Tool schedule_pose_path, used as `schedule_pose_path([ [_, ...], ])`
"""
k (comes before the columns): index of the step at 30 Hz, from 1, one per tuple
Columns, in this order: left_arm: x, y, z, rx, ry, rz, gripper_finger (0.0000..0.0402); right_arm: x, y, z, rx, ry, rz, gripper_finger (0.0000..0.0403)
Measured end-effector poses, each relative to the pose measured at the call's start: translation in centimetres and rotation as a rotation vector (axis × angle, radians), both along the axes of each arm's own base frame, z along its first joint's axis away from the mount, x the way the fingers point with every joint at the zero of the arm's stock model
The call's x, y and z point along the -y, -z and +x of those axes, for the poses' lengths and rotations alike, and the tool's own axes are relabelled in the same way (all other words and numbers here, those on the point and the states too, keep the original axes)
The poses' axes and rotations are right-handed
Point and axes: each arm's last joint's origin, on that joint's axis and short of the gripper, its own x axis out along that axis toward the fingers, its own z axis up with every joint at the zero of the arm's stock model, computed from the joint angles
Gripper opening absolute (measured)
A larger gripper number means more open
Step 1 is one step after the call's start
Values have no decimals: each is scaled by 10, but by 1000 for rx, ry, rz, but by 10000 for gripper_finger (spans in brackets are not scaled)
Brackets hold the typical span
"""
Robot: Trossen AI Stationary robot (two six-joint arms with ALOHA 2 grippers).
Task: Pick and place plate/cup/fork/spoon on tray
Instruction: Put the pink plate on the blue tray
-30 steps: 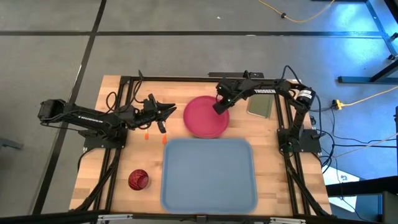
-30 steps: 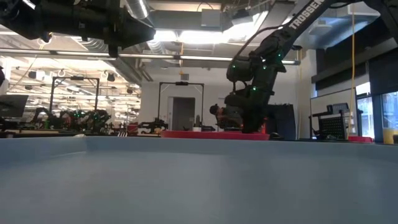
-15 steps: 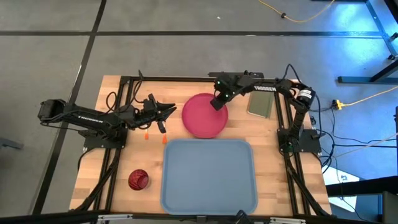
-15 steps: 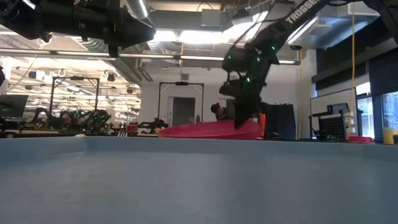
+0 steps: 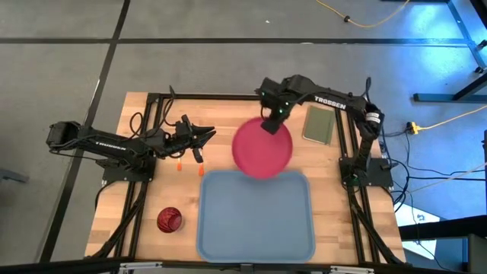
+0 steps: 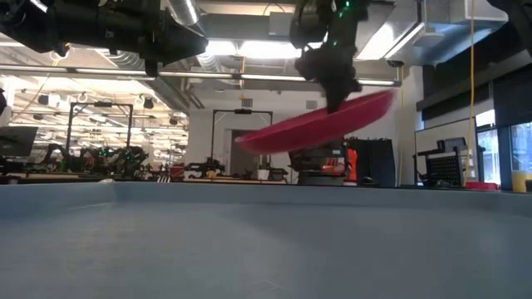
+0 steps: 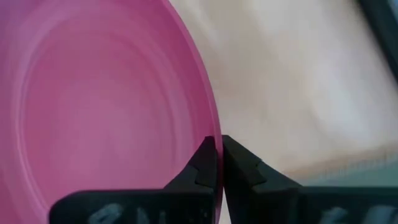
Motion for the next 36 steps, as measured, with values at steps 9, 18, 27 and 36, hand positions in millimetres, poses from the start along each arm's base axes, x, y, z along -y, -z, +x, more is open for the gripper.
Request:
schedule_pose_path([
  [9,0,0,0,0,0,0,73,-102,20,17,-103,-147,47,12],
  [18,0,0,0,0,0,0,73,-183,45,19,-71,-271,-106,24],
  [27,0,0,0,0,-1,0,73,-214,62,27,88,-310,-80,27],
  [36,0,0,0,0,-1,0,73,-224,77,27,141,-323,-70,27],
])
